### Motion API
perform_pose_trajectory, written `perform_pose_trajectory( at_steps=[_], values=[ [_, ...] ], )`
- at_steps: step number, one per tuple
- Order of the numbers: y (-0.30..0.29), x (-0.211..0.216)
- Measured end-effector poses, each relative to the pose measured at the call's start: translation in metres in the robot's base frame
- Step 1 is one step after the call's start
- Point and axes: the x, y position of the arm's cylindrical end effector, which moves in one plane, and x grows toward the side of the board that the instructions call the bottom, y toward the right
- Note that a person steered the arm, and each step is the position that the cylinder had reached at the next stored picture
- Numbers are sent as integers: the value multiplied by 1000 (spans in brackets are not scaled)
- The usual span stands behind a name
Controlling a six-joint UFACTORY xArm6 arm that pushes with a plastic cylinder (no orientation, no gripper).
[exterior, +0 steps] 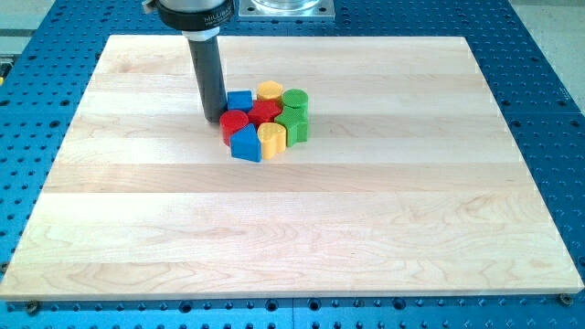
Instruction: Separate the group of blocks
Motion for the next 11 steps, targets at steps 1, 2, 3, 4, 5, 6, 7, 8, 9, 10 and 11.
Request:
perform_pose_trajectory(
  at_steps=[1, 2, 3, 4, 5, 6, 7, 8, 9, 10, 11],
  values=[
    [-1, 0],
    [-4, 9],
    [2, 25],
    [16, 25],
    [51, 24],
    [70, 20],
    [91, 14],
    [85, 10],
    [85, 4],
    [86, 3],
    [99, -19]
  ],
)
